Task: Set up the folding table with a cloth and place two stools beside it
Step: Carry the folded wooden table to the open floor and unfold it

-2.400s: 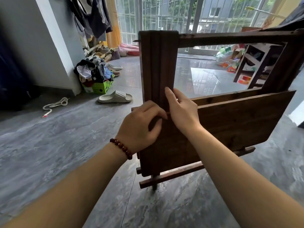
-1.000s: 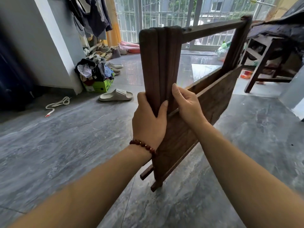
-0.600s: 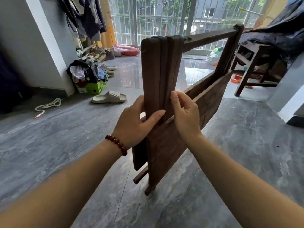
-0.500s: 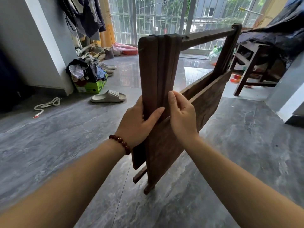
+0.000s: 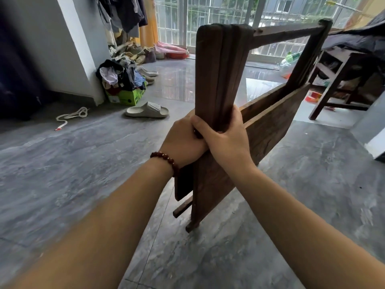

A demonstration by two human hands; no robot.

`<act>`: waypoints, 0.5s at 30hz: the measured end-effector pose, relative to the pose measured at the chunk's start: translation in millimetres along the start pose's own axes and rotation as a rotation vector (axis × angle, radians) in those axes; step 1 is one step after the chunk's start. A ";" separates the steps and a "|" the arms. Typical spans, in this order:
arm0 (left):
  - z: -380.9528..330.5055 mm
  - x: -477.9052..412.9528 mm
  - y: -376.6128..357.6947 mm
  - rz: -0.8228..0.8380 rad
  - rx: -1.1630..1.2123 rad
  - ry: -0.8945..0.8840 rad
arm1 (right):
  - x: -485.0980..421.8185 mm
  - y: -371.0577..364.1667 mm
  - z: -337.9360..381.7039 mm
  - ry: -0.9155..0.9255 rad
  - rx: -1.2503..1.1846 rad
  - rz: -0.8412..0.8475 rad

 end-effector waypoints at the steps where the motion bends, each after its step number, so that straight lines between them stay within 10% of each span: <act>1: -0.7 0.6 1.3 -0.001 0.001 0.005 | 1.3 0.6 0.7 0.006 -0.009 0.000; 15: 12.8 4.2 -6.9 0.218 0.208 -0.062 | 6.3 -4.9 1.0 0.070 0.031 -0.217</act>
Point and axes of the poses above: each hand's wrist, its own x-axis away from the middle knuckle, its own y-axis out of the back of the hand, z = x × y, the point moved 8 cm from there along -x, towards the middle knuckle, and after that the axes turned 12 degrees about -y, right-handed, at the moved point
